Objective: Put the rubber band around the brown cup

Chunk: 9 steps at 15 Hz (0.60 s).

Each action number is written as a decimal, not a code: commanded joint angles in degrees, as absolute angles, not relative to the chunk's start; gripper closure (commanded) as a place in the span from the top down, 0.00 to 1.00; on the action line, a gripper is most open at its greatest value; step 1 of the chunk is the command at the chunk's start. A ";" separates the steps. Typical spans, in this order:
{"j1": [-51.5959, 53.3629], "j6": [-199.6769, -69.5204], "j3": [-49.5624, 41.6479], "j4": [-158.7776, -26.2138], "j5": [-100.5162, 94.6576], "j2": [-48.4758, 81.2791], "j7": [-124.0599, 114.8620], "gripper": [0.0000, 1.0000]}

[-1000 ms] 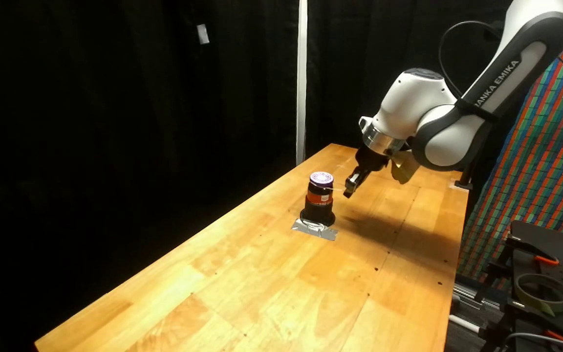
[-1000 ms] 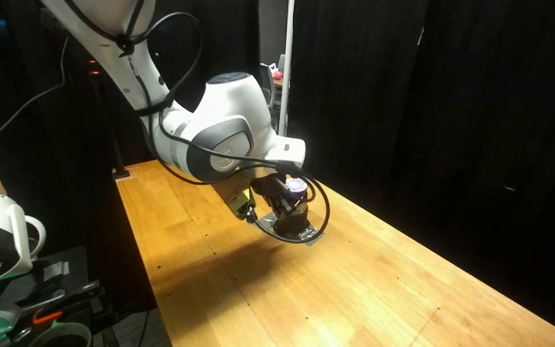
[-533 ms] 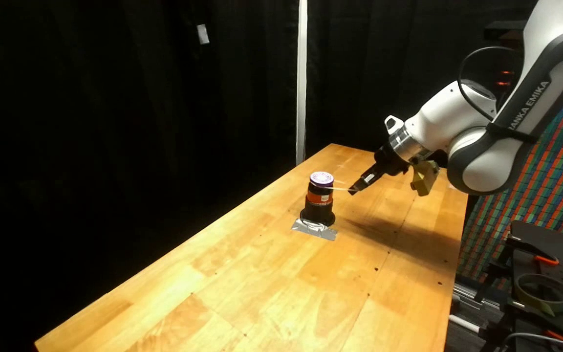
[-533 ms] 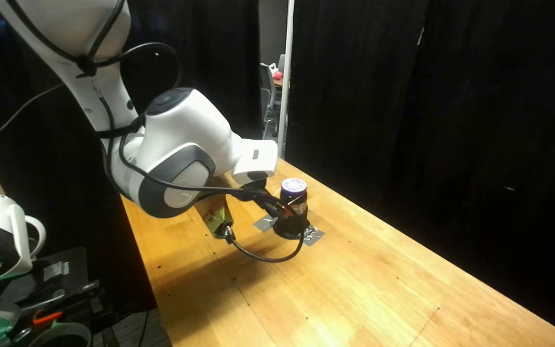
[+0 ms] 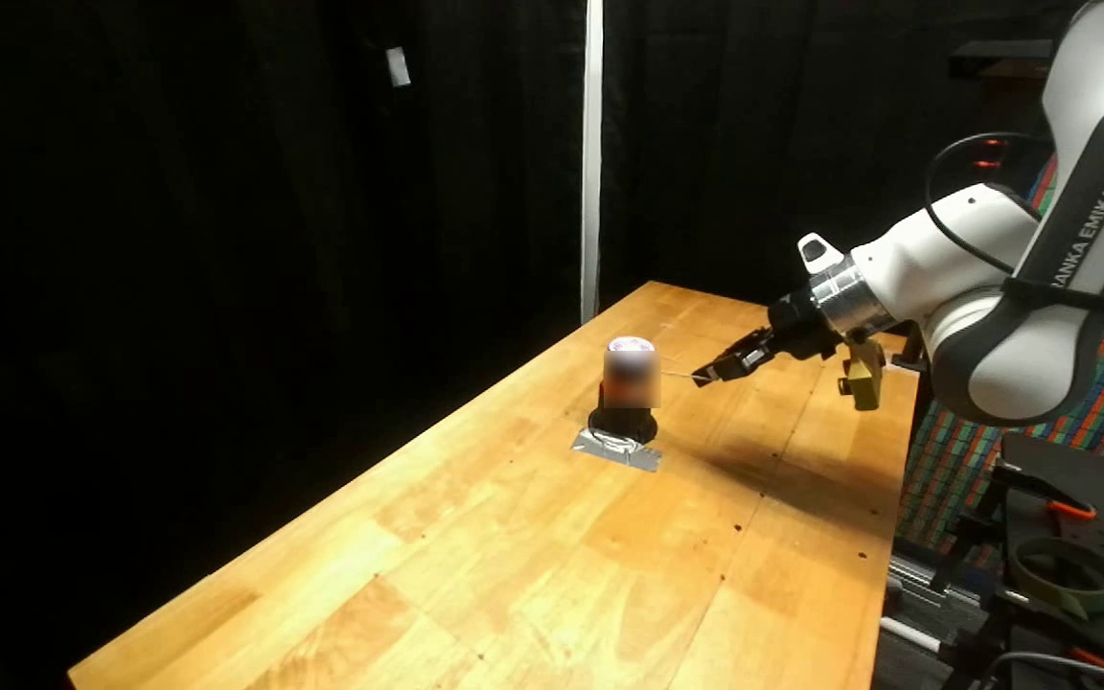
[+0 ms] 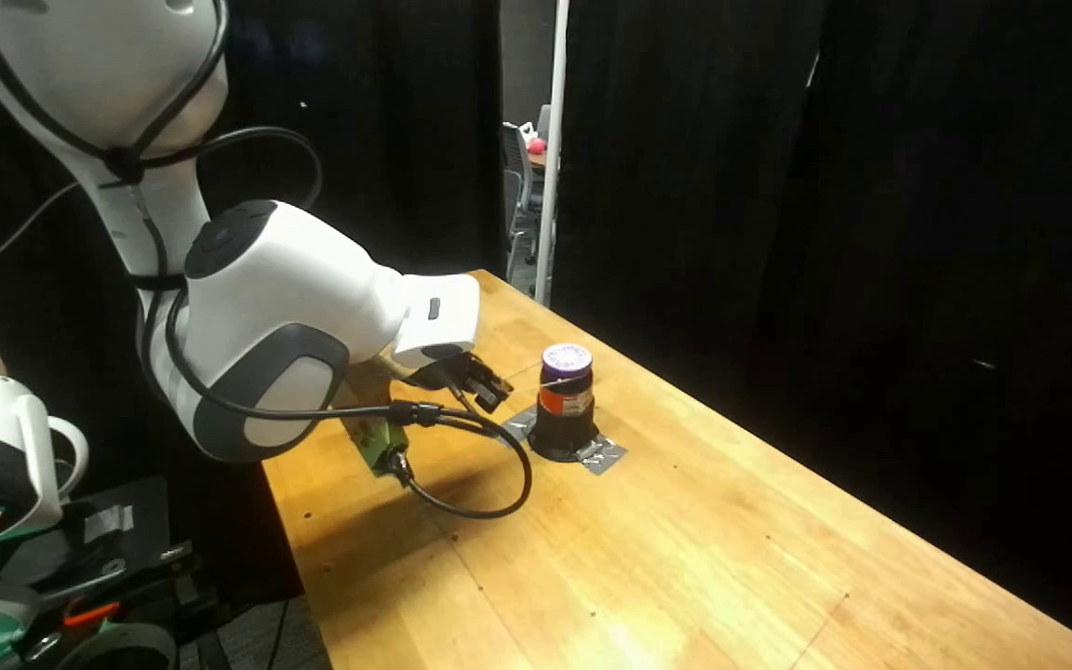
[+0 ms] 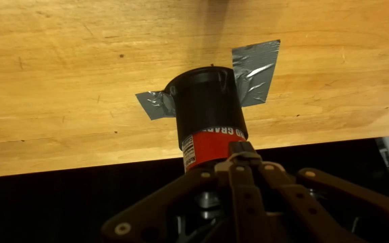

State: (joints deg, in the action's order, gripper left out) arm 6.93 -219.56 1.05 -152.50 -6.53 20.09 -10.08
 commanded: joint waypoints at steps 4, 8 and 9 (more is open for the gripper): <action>4.93 -237.15 3.99 -155.02 -3.34 24.32 -6.77 0.02; 6.46 -249.57 3.99 -153.86 2.47 29.72 -4.31 0.02; 6.64 -243.02 4.27 -151.24 3.82 25.25 -4.33 0.02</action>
